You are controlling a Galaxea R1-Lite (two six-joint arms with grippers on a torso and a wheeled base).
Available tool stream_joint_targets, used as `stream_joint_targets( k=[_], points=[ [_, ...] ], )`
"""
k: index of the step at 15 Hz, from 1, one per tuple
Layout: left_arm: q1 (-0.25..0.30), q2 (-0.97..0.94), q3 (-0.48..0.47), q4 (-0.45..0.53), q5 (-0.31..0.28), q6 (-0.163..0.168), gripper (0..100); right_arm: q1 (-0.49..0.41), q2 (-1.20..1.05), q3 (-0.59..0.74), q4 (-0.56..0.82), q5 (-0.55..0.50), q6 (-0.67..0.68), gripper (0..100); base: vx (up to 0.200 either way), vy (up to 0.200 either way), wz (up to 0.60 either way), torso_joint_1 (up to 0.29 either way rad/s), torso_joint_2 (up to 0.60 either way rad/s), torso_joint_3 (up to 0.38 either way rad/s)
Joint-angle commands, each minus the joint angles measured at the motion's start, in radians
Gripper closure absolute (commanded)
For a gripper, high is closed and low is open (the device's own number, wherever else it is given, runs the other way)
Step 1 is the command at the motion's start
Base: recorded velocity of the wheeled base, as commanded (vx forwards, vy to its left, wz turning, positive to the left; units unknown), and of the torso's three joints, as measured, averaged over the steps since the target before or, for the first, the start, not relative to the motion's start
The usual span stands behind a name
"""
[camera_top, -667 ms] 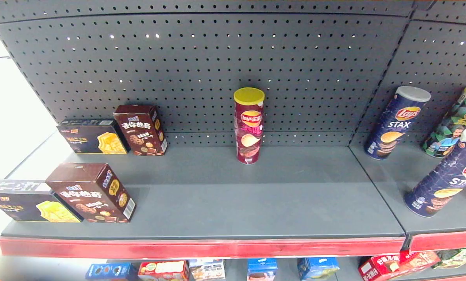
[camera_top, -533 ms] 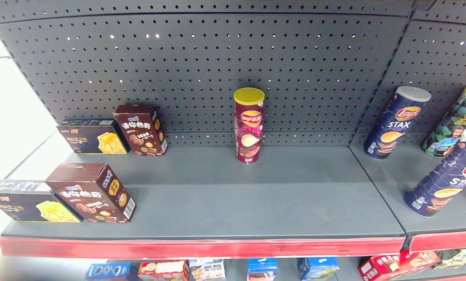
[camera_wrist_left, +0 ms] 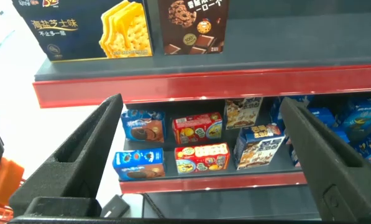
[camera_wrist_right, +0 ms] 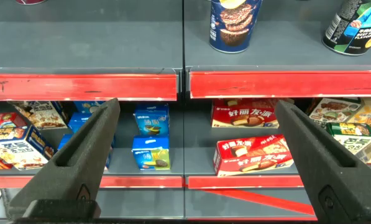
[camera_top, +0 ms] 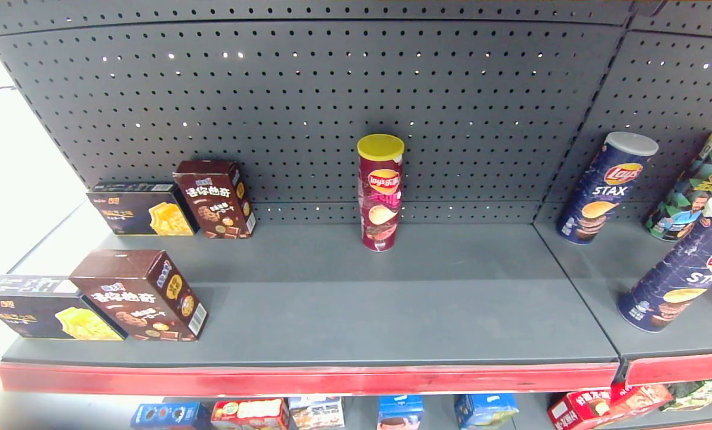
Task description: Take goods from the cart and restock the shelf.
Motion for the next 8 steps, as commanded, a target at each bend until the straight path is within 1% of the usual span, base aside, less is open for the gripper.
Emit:
stream_joint_targets(
  k=[1, 2, 8],
  points=[
    [0.0, 0.001, 0.0, 0.002, 0.0, 0.001, 0, -0.001, 0.0, 0.0, 0.0, 0.0, 0.0, 0, 0.0, 0.0, 0.0, 0.0, 0.0, 0.0],
    [0.0, 0.001, 0.0, 0.002, 0.0, -0.001, 0, 0.0, 0.0, 0.0, 0.0, 0.0, 0.0, 0, 0.0, 0.0, 0.0, 0.0, 0.0, 0.0],
    [0.0, 0.001, 0.0, 0.0, 0.0, 0.001, 0, 0.0, 0.0, 0.0, 0.0, 0.0, 0.0, 0, 0.0, 0.0, 0.6, 0.009, 0.0, -0.001]
  ],
)
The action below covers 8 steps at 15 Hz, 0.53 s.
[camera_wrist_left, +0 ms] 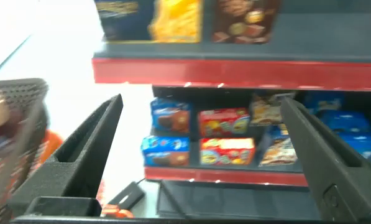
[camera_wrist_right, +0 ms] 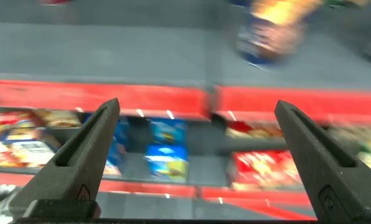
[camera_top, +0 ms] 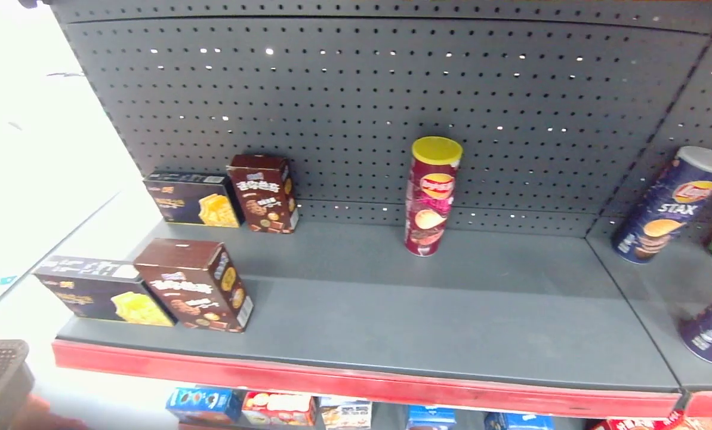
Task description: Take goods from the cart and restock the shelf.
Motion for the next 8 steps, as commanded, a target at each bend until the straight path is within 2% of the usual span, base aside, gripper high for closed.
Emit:
stream_joint_targets(
  k=[1, 6, 8],
  points=[
    [0.001, 0.001, 0.0, -0.001, 0.0, 0.0, 0, 0.0, 0.0, 0.0, 0.0, 0.0, 0.0, 0, 0.0, 0.0, 0.6, 0.007, -0.01, 0.002],
    [0.001, 0.001, 0.0, -0.001, 0.0, -0.001, 0, 0.001, 0.0, 0.0, -0.002, 0.0, 0.0, 0, 0.0, 0.0, 0.6, 0.0, 0.01, 0.002],
    [0.001, 0.001, 0.0, 0.0, 0.0, -0.001, 0, 0.001, 0.0, 0.0, -0.002, -0.001, 0.003, 0, 0.0, 0.0, 0.0, 0.0, 0.0, 0.0]
  ],
)
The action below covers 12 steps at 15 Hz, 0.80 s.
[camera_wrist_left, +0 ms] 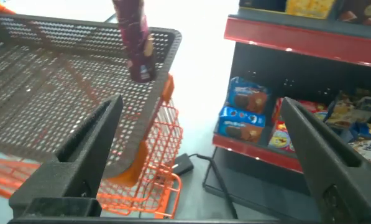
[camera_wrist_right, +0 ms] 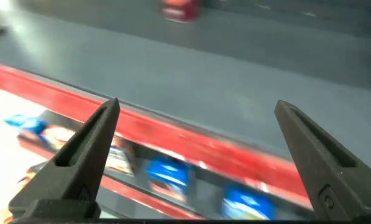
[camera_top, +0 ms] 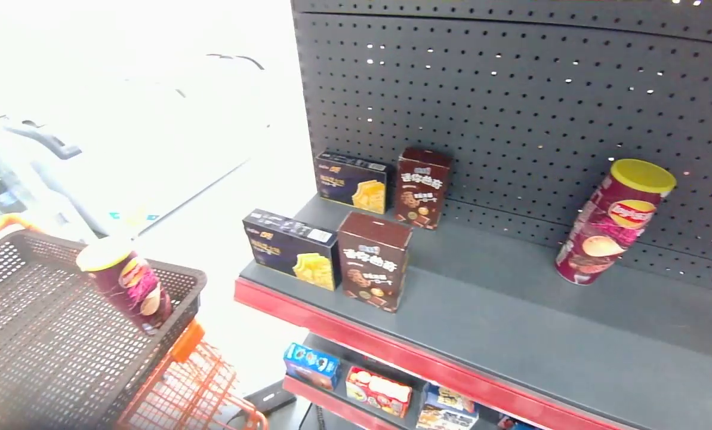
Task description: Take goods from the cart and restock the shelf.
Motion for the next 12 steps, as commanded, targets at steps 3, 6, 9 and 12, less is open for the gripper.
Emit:
stream_joint_targets(
  k=[3, 6, 9, 12],
  points=[
    [-0.002, 0.001, 0.0, 0.0, 0.0, 0.001, 0, 0.0, 0.0, 0.0, -0.001, 0.0, 0.001, 0, 0.0, 0.0, 0.0, 0.0, 0.0, 0.0],
    [0.0, 0.001, 0.0, 0.0, 0.0, 0.001, 0, 0.0, 0.0, 0.0, -0.001, 0.0, 0.001, 0, 0.0, 0.0, 0.0, 0.0, 0.0, 0.0],
    [0.0, 0.001, 0.0, 0.0, 0.0, 0.001, 0, 0.0, 0.0, 0.0, -0.001, 0.0, 0.001, 0, 0.0, 0.0, 0.0, 0.0, 0.0, 0.0],
    [-0.002, 0.001, 0.0, 0.0, -0.003, 0.004, 0, 0.0, 0.0, 0.0, -0.001, 0.0, 0.001, 0, 0.0, 0.0, 0.0, 0.0, 0.0, 0.0]
  ],
)
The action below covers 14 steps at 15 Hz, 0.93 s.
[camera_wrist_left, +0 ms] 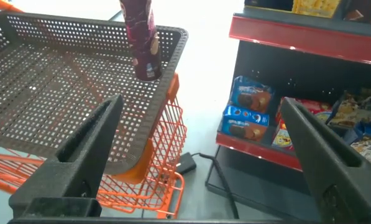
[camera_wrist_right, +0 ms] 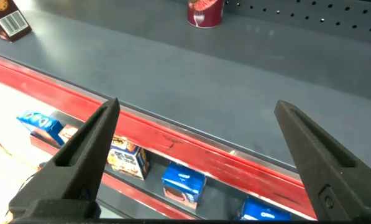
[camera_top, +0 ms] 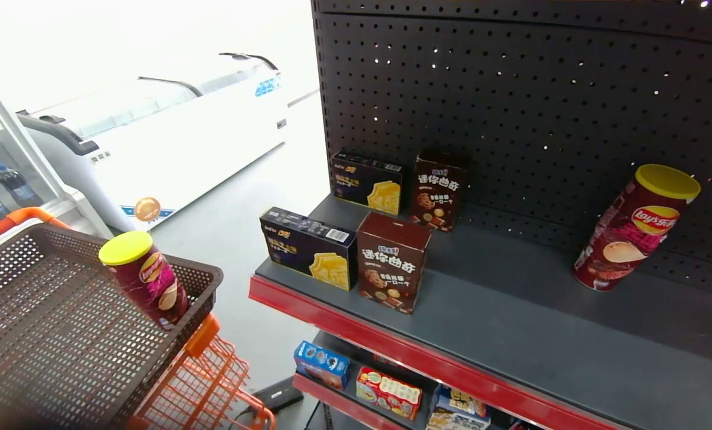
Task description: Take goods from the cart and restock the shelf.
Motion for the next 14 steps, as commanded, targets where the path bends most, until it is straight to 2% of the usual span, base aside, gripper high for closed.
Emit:
stream_joint_targets(
  k=[1, 14],
  points=[
    [-0.001, 0.001, 0.0, 0.0, 0.001, 0.001, 0, 0.0, 0.0, 0.0, 0.0, 0.0, 0.0, 0, 0.0, 0.0, 0.0, 0.0, 0.0, 0.0],
    [0.001, 0.001, 0.0, 0.0, 0.004, 0.001, 0, 0.0, 0.0, 0.0, 0.0, -0.003, 0.0, 0, 0.0, 0.0, 0.05, 0.0, 0.0, 0.0]
  ],
)
